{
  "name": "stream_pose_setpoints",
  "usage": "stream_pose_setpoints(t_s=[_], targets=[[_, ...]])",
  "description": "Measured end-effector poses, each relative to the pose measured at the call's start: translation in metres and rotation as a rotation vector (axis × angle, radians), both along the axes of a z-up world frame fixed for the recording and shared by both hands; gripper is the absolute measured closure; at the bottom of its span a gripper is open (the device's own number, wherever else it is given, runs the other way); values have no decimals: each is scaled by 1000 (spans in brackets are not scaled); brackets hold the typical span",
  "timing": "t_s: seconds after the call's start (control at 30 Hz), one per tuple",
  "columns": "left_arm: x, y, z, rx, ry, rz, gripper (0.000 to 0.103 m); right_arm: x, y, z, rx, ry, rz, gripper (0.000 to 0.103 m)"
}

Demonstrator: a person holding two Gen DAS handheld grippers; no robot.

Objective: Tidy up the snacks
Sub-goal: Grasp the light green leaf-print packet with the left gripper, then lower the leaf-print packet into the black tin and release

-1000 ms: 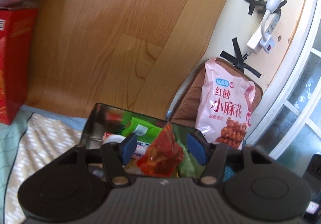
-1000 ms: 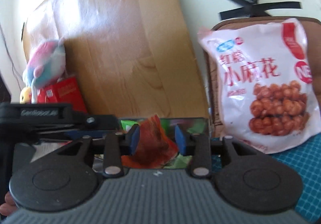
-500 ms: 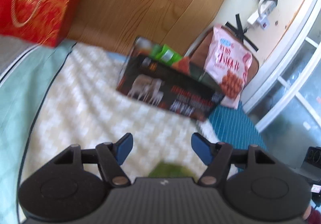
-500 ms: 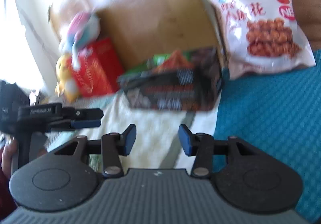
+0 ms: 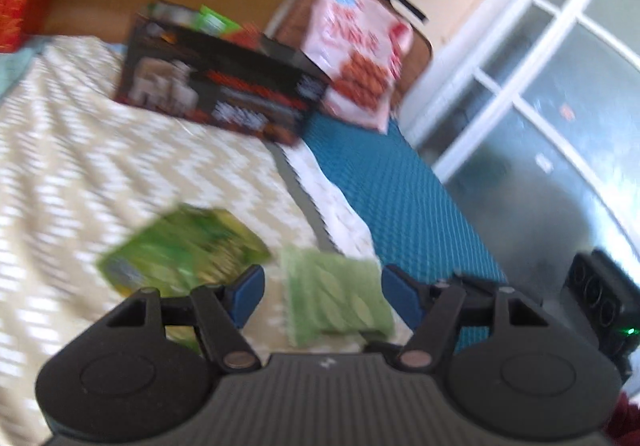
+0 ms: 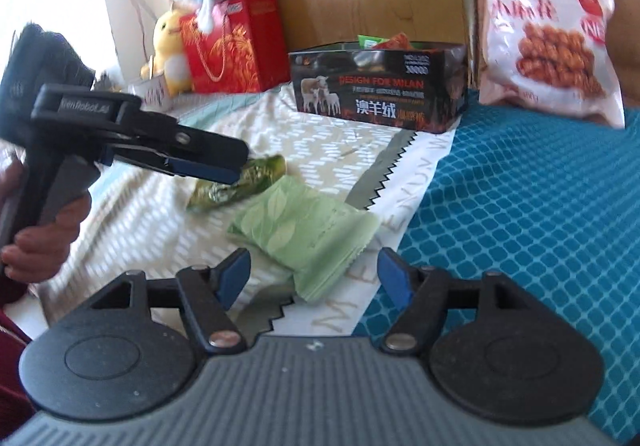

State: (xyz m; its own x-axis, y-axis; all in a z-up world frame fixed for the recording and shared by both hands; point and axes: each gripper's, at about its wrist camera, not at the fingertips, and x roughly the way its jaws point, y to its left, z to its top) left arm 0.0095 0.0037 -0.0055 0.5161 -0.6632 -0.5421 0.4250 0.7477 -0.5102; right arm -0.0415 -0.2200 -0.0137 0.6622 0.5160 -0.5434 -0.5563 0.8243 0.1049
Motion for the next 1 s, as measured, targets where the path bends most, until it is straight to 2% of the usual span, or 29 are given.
stream_pose_setpoints(t_s=[0.07, 0.13, 0.2, 0.27, 0.47, 0.63, 0.77, 0.83, 0.93, 1.0], targets=[[0, -12, -5, 26, 13, -21, 37, 0, 5, -1, -24, -16, 21, 33], [-4, -17, -7, 46, -8, -26, 37, 3, 11, -3, -59, -23, 29, 42], [-3, -20, -5, 44, -1, -34, 42, 5, 18, -2, -101, -59, 36, 59], [-1, -17, 1, 48, -17, -8, 42, 8, 22, 4, -89, -86, 50, 62], [17, 5, 31, -12, -79, 52, 42, 22, 35, 20, -84, -202, 59, 62], [54, 10, 61, 19, -152, 109, 42, 59, 49, 41, -70, -289, 64, 62], [96, 9, 83, 36, -206, 157, 40, 106, 56, 59, -13, -312, 43, 62], [122, 9, 87, 45, -205, 180, 40, 131, 59, 64, 6, -310, 29, 62], [158, 6, 82, 50, -191, 216, 37, 166, 64, 63, 21, -298, -6, 61], [179, 4, 73, 74, -156, 246, 35, 183, 67, 56, -1, -282, -36, 57]])
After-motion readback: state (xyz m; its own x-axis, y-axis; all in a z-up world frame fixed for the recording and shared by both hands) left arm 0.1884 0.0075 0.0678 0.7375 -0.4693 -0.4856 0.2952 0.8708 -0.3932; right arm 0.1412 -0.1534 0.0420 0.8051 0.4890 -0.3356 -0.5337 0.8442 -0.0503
